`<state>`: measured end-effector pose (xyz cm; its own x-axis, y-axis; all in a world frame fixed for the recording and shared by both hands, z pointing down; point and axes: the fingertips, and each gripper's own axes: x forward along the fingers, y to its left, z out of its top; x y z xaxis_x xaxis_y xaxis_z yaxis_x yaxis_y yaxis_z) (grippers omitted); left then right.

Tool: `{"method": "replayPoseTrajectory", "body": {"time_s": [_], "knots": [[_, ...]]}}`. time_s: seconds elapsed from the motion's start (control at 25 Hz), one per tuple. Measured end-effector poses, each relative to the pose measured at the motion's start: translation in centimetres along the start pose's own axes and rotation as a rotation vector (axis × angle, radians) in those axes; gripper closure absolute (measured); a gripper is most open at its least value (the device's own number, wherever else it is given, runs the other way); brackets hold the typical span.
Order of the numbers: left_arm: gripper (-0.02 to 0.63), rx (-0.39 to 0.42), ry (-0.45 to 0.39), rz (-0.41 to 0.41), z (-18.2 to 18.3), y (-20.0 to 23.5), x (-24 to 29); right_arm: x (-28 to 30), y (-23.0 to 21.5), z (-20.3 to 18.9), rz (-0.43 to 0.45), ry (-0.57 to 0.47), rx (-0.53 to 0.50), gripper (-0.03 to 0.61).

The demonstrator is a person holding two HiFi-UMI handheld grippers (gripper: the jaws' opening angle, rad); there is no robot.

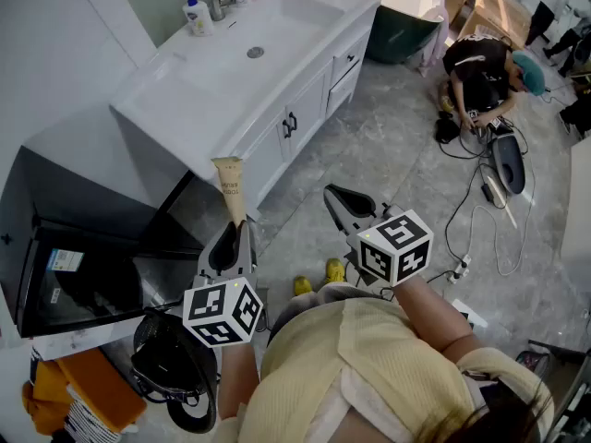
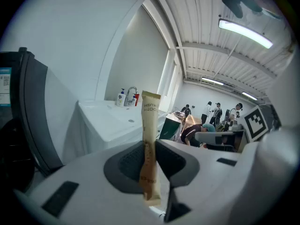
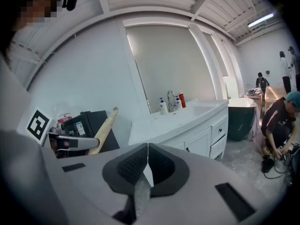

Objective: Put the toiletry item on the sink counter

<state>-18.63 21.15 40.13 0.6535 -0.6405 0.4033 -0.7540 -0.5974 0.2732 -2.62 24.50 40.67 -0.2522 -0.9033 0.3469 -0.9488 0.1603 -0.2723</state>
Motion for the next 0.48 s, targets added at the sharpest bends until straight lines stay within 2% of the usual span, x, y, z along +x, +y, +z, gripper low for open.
{"method": "replayPoseTrajectory", "body": {"time_s": [0.24,0.48], "knots": [[0.509,0.001,0.008,-0.002,-0.43,-0.48,-0.03,-0.03,-0.65,-0.47,-0.025,0.013,-0.010,0.549],[0.509,-0.023,0.002,0.011,-0.28,0.08,0.20,0.91,-0.26,-0.03,0.014,0.015,0.003,0.549]]}}
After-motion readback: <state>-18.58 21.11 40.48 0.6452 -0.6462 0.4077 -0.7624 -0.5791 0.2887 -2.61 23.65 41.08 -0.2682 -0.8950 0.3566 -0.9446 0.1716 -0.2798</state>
